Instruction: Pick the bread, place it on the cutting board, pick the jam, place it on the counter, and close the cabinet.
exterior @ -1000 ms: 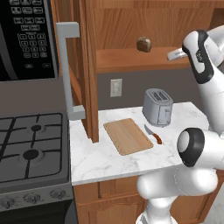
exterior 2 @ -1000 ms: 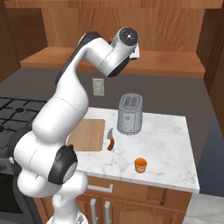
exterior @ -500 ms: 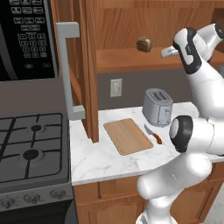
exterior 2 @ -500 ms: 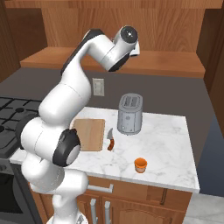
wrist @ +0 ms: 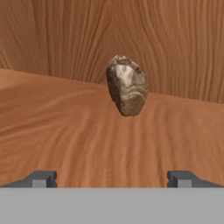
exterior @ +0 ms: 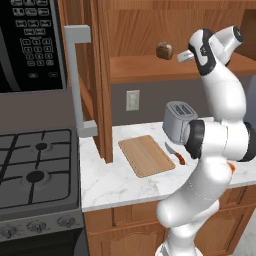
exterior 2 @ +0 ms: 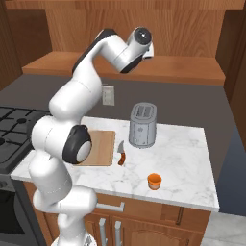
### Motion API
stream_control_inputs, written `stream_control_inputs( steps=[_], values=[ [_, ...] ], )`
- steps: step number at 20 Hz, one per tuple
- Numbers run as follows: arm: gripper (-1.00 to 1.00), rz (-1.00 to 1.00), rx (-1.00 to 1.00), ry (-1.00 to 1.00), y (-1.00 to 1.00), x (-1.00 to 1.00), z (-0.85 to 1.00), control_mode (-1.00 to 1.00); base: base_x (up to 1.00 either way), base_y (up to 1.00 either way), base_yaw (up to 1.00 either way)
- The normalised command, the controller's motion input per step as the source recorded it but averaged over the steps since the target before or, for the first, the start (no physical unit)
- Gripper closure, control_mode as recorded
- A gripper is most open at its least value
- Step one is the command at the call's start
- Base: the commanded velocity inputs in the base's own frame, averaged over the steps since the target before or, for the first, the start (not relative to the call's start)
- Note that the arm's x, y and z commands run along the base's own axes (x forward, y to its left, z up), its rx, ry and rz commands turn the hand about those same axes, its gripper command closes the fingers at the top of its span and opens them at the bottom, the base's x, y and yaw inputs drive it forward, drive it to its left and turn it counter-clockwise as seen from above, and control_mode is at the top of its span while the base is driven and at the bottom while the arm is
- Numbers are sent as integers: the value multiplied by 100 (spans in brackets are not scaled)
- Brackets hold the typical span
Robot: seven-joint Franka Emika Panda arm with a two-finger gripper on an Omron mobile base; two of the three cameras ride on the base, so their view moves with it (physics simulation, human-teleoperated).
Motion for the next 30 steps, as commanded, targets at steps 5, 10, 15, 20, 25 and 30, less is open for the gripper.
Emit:
stream_control_inputs(
  steps=[5,10,15,20,25,30],
  values=[
    [-100,0,0,0,0,46,1,-100,0,0,0],
    [-100,0,0,0,0,47,1,-100,0,0,0],
    [-100,0,0,0,0,33,0,-100,0,0,0],
    [-100,0,0,0,0,32,0,-100,0,0,0],
    [-100,1,0,0,0,28,0,-100,0,0,0],
    [-100,2,0,0,0,25,0,-100,0,0,0]
  ],
)
